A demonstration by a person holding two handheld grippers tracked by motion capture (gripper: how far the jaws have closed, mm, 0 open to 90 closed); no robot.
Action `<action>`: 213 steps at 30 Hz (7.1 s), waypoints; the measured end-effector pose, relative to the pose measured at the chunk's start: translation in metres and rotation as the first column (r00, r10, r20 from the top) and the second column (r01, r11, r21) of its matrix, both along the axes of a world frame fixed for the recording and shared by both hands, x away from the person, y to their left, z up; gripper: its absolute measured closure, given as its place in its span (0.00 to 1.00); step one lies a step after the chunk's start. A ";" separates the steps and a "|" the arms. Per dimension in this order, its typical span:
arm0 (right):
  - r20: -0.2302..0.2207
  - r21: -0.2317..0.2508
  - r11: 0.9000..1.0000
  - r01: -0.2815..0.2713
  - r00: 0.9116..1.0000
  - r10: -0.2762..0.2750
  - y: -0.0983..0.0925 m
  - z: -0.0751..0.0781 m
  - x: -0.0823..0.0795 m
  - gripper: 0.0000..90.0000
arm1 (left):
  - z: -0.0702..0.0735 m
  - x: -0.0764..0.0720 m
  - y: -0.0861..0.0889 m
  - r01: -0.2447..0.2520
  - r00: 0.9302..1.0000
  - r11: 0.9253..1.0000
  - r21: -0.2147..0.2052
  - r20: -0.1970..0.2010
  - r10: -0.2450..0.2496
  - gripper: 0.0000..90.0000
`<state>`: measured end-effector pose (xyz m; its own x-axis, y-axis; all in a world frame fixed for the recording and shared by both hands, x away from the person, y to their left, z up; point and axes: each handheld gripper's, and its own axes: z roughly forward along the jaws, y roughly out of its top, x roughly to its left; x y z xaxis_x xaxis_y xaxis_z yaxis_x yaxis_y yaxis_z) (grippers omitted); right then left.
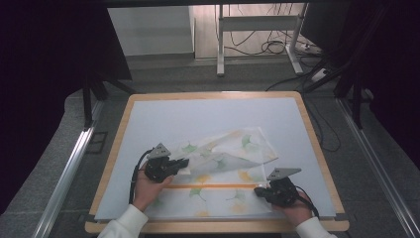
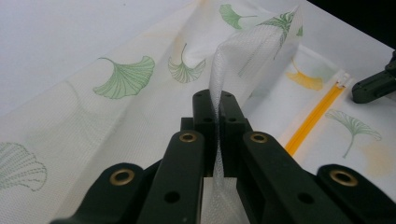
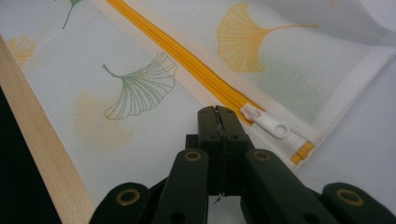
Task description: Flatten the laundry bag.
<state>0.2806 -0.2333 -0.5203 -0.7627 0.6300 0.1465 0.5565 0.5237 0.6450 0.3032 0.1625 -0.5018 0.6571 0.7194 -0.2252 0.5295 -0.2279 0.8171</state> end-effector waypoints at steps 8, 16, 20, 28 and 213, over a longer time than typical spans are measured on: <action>-0.002 0.002 1.000 0.002 1.000 -0.002 0.000 0.000 0.000 0.99 | 0.001 0.010 0.004 -0.022 1.000 1.000 0.000 0.011 0.022 0.99; -0.005 0.004 1.000 0.001 1.000 -0.001 0.000 0.000 0.000 0.99 | -0.001 0.024 0.014 -0.065 0.998 0.998 -0.024 -0.004 0.065 0.99; -0.005 0.004 1.000 -0.001 1.000 0.001 0.000 0.000 0.000 0.99 | 0.000 0.029 0.015 -0.074 0.997 0.997 -0.029 -0.005 0.074 0.99; -0.006 0.002 1.000 -0.006 1.000 0.006 -0.001 0.000 0.001 0.99 | 0.001 0.041 0.019 -0.086 0.996 0.996 -0.029 0.006 0.087 0.99; 0.038 0.037 0.999 0.022 0.999 -0.024 -0.013 0.010 0.001 0.99 | -0.001 -0.014 -0.066 0.186 0.980 0.967 0.177 0.032 -0.195 0.37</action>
